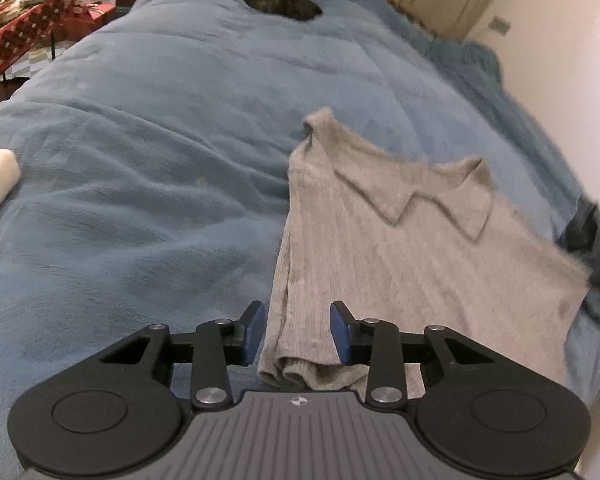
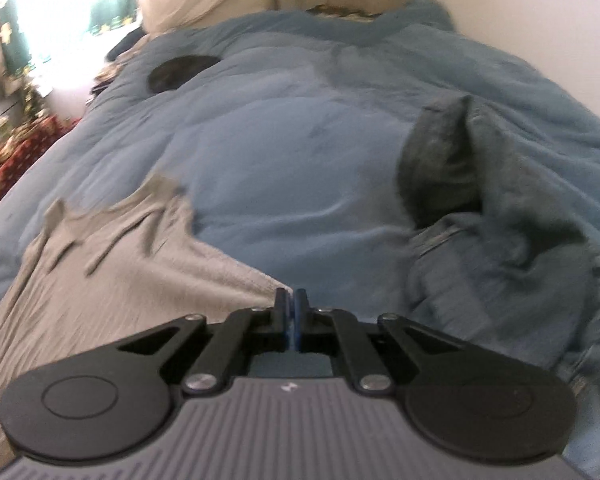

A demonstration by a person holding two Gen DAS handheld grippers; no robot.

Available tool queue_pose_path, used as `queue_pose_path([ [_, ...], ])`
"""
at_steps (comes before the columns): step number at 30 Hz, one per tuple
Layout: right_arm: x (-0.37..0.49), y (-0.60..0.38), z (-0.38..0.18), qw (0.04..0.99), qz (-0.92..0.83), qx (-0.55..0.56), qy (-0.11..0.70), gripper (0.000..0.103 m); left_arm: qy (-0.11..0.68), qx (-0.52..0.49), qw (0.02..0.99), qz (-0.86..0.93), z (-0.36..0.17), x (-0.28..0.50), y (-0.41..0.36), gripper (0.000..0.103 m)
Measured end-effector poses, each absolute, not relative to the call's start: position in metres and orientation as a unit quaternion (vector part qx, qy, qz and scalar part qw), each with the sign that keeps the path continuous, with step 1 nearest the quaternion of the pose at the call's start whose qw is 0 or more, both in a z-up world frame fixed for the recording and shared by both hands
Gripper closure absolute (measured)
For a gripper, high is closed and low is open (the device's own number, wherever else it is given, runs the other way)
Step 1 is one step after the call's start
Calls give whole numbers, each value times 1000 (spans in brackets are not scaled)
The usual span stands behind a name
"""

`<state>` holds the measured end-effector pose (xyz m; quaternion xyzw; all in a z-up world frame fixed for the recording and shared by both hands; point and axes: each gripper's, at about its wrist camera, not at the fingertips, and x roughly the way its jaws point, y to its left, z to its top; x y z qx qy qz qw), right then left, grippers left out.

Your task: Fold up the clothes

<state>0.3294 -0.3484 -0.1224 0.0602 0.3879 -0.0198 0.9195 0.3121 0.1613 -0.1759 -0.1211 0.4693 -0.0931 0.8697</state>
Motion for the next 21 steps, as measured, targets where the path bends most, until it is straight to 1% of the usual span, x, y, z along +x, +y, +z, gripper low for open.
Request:
queue_pose_path([
  [2,334,-354,-120,921,-26,65,384,101,483,-110,865,-81,-182,316,157,69],
  [3,337,-356,-118,921,-29,67,383,101,488,-112,862,-78,-185,318,157,74],
  [4,338,-357,-118,921,-28,69,382,101,490,-116,860,-82,-186,318,157,87],
  [5,339,-356,-118,921,-27,69,383,101,491,-116,859,-88,-186,317,156,93],
  [6,340,-356,-118,921,-27,69,383,101,489,-110,860,-90,-185,316,155,97],
  [10,343,-356,-119,921,-25,67,384,101,467,-68,878,-75,-169,312,153,98],
  [16,344,-358,-126,918,-32,70,390,101,443,-80,893,-17,-146,321,199,98],
  [20,345,-356,-134,915,-38,71,396,101,421,-87,902,47,-143,329,228,98],
  [21,345,-356,-135,914,-38,70,398,101,412,-88,904,64,-142,330,235,100],
])
